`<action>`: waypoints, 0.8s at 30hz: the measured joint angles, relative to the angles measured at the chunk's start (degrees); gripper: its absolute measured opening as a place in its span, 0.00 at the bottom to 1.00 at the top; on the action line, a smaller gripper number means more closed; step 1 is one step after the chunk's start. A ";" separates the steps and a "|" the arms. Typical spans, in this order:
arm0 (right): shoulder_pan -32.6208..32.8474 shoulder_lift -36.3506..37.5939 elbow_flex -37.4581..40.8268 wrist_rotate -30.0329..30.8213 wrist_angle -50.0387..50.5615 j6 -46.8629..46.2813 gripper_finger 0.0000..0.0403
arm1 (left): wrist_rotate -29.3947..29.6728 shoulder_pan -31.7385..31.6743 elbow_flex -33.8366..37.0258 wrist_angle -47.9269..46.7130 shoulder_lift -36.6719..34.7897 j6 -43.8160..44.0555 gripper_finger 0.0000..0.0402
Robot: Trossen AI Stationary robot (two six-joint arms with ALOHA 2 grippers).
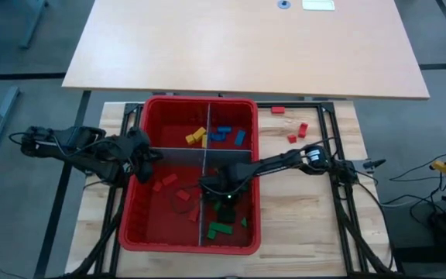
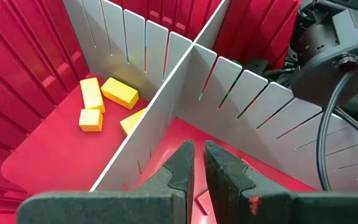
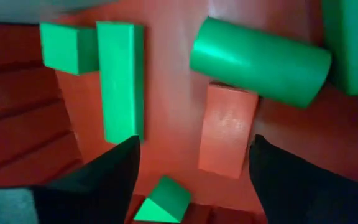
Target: Sort blocks
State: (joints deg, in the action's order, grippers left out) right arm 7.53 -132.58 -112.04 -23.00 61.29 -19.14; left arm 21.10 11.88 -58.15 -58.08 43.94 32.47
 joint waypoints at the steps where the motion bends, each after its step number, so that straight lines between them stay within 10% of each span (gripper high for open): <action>1: 0.00 0.01 0.63 0.62 -0.25 -0.10 0.66 | 0.00 0.00 0.00 0.02 0.02 -0.02 0.06; 24: -1.20 1.42 0.23 3.72 -2.02 -0.88 0.57 | -0.02 0.00 0.00 -0.02 0.00 0.04 0.06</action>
State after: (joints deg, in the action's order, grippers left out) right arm 6.33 -131.16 -111.81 -19.28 59.27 -20.02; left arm 21.08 11.88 -58.15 -58.11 43.94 32.51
